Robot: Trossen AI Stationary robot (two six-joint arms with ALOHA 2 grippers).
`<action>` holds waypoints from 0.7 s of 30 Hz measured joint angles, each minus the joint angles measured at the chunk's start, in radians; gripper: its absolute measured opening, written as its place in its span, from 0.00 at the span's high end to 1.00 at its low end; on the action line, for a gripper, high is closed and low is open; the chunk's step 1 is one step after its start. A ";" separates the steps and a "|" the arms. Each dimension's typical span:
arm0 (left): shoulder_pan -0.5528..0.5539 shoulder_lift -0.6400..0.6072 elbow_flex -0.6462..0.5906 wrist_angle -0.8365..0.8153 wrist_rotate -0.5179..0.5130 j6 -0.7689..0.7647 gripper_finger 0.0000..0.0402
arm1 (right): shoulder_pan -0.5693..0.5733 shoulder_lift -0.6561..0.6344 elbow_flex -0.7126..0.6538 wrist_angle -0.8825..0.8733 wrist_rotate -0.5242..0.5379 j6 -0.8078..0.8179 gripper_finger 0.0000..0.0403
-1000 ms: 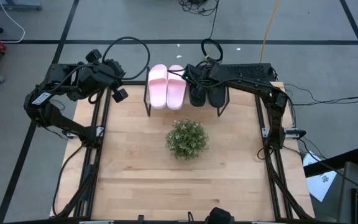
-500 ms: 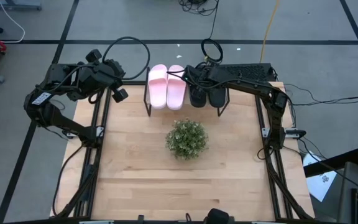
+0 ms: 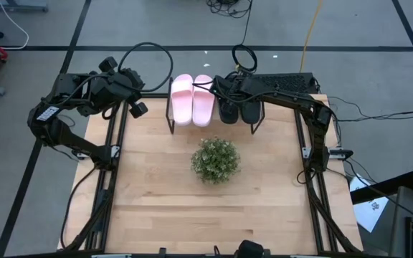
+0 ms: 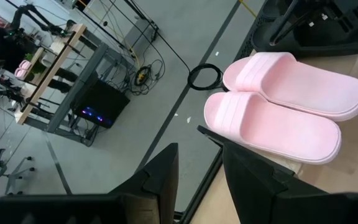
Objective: Pick and place slides into the shelf
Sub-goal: Put the black slide on the shelf
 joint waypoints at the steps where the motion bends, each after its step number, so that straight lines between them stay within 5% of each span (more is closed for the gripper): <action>1: 0.000 0.000 0.000 0.000 0.000 0.000 0.67 | 0.000 0.000 0.000 0.000 0.000 0.000 1.00; 14: 0.000 0.000 0.000 0.000 0.000 0.000 0.67 | 0.000 0.001 -0.001 0.027 -0.045 -0.008 0.99; 21: 0.000 0.000 0.000 0.000 0.000 0.000 0.67 | -0.001 0.001 -0.001 0.041 -0.076 -0.015 0.88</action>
